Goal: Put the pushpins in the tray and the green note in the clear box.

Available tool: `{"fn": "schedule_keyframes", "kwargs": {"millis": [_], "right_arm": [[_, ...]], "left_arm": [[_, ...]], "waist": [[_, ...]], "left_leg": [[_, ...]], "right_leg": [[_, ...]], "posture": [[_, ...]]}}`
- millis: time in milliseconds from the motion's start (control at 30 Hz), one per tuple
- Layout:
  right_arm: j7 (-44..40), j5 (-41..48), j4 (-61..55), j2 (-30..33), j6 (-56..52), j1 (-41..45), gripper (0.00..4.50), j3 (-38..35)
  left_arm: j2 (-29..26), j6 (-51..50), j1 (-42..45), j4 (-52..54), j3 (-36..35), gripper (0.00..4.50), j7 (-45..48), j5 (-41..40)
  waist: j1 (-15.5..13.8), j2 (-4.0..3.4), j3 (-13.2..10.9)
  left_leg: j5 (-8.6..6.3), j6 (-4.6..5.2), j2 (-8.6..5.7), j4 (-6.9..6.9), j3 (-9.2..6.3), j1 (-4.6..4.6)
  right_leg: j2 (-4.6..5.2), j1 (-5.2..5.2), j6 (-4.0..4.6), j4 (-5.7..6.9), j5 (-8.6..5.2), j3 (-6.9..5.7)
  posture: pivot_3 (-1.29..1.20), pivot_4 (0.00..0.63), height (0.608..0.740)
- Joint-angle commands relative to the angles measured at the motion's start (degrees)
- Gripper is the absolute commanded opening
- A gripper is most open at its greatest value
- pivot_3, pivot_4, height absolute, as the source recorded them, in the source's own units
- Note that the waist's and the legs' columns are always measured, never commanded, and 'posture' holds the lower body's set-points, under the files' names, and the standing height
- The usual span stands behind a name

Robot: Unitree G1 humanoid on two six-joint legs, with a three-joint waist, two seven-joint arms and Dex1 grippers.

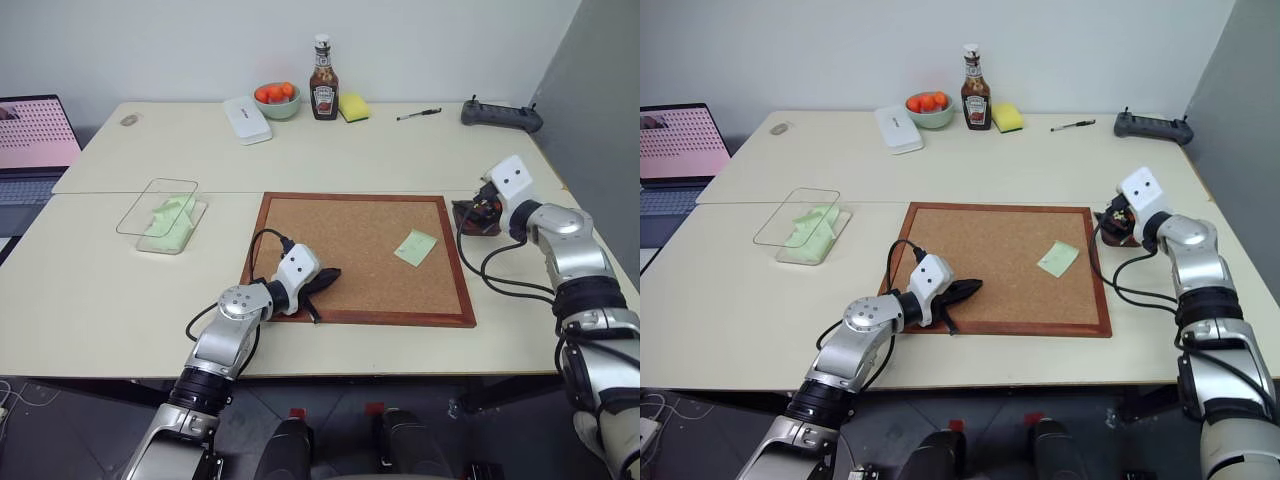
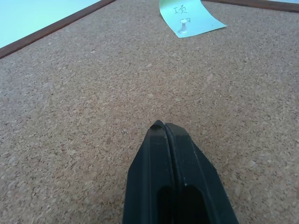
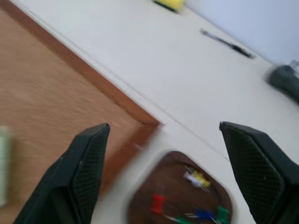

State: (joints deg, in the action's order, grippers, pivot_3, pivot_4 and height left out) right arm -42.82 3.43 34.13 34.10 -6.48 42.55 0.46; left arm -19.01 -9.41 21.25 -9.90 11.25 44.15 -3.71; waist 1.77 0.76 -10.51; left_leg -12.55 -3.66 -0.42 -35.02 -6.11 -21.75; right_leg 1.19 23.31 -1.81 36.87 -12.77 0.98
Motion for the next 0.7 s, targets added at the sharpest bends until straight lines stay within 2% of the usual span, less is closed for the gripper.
{"fn": "schedule_keyframes", "kwargs": {"millis": [33,233,567,700], "right_arm": [[-6.1,6.7,-14.4,-0.3,-8.2,-6.3,3.97,-0.9],[-6.5,8.9,-24.5,-2.6,-15.4,-12.0,3.97,1.5],[-3.0,5.9,-20.4,-8.1,-14.3,-10.8,3.97,4.6],[-2.0,5.3,-16.9,-9.1,-12.8,-9.7,3.4,4.5]], "left_arm": [[0.0,-1.5,-2.0,-2.6,3.1,0.0,0.9,1.6],[-0.2,-1.2,-1.5,-3.3,3.1,0.0,1.0,1.6],[-0.4,-1.0,-1.3,-3.7,2.9,0.0,1.0,1.7],[-0.4,-1.1,-1.4,-3.6,2.9,0.0,0.8,1.6]], "waist": [[0.0,-0.03,0.0],[0.0,-0.1,0.1],[0.1,-0.09,0.1],[0.1,-0.09,0.1]], "left_leg": [[0.0,0.0,0.01,0.0,0.0,0.0],[0.0,0.0,0.0,-0.03,0.02,0.03],[0.0,0.0,0.0,-0.03,0.01,0.05],[0.0,0.0,0.0,-0.03,0.02,0.05]], "right_leg": [[0.0,-0.01,0.0,0.0,0.0,0.0],[0.0,-0.01,-0.02,0.02,0.0,0.01],[0.0,-0.02,-0.02,0.01,-0.01,-0.02],[0.0,-0.02,-0.02,0.01,0.0,-0.01]], "posture": [[0.0,0.15,0.74],[0.0,0.15,0.74],[0.0,0.15,0.74],[0.0,0.15,0.74]]}}
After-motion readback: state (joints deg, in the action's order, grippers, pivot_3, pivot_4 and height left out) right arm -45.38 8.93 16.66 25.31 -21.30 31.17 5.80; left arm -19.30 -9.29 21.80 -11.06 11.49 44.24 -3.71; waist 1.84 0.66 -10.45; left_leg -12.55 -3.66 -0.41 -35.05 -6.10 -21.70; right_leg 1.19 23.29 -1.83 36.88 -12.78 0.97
